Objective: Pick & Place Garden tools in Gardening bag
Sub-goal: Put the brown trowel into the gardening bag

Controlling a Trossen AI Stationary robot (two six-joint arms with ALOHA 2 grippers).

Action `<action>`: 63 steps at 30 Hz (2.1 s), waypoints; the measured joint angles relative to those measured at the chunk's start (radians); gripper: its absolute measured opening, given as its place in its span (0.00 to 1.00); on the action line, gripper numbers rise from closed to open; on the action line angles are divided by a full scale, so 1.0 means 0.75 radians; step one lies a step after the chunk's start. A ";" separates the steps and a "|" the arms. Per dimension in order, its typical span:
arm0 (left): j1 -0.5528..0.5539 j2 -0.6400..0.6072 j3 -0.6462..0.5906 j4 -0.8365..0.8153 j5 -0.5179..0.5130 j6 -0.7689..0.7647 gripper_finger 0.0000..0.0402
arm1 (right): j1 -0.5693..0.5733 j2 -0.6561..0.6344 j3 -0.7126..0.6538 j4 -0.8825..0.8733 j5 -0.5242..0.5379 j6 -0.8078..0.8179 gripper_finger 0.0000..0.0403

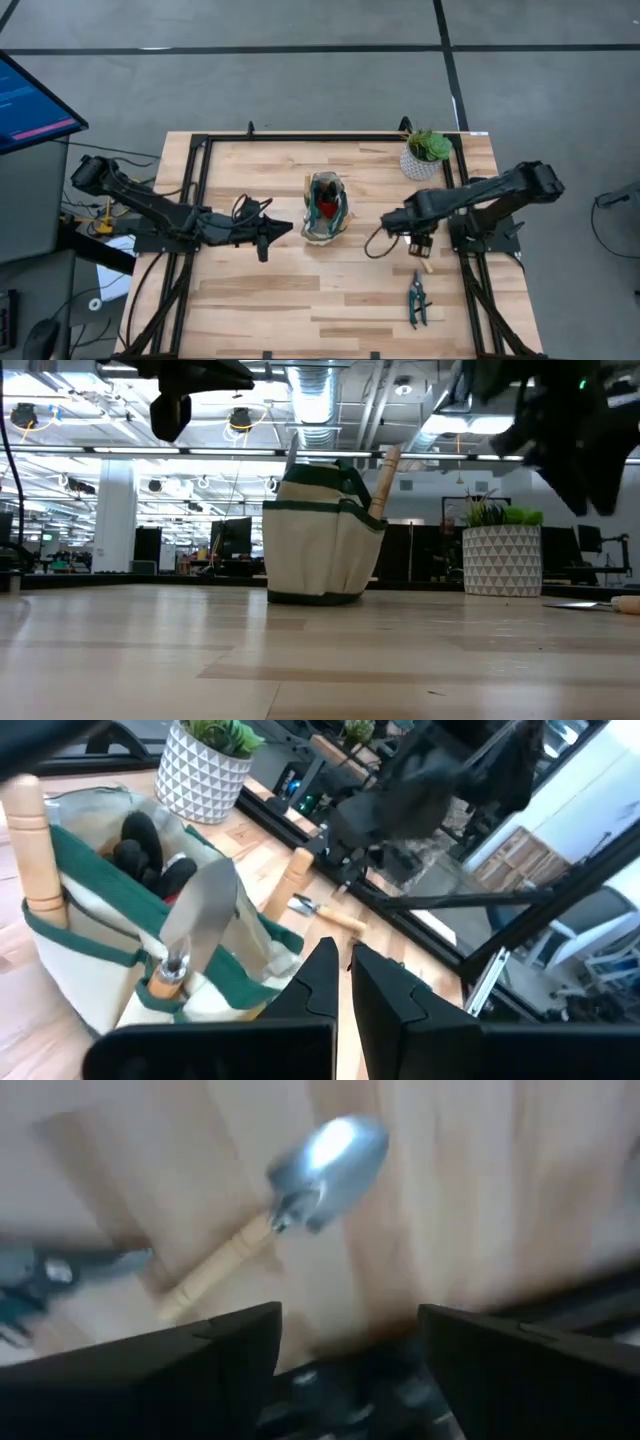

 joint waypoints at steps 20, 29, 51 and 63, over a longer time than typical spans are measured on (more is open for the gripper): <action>-0.024 -0.001 0.000 0.003 0.140 0.012 0.00 | 0.256 0.279 -0.218 0.332 -0.238 0.782 0.39; -0.024 -0.001 0.000 0.003 0.151 0.018 0.00 | 0.296 0.200 -0.268 0.331 -0.261 0.871 0.34; -0.014 -0.001 0.000 -0.001 0.149 0.071 0.00 | 0.180 0.159 -0.324 0.620 -0.371 0.848 0.09; 0.032 -0.001 0.000 0.002 0.149 0.116 0.00 | -0.179 0.162 -0.043 0.812 -0.169 0.449 0.04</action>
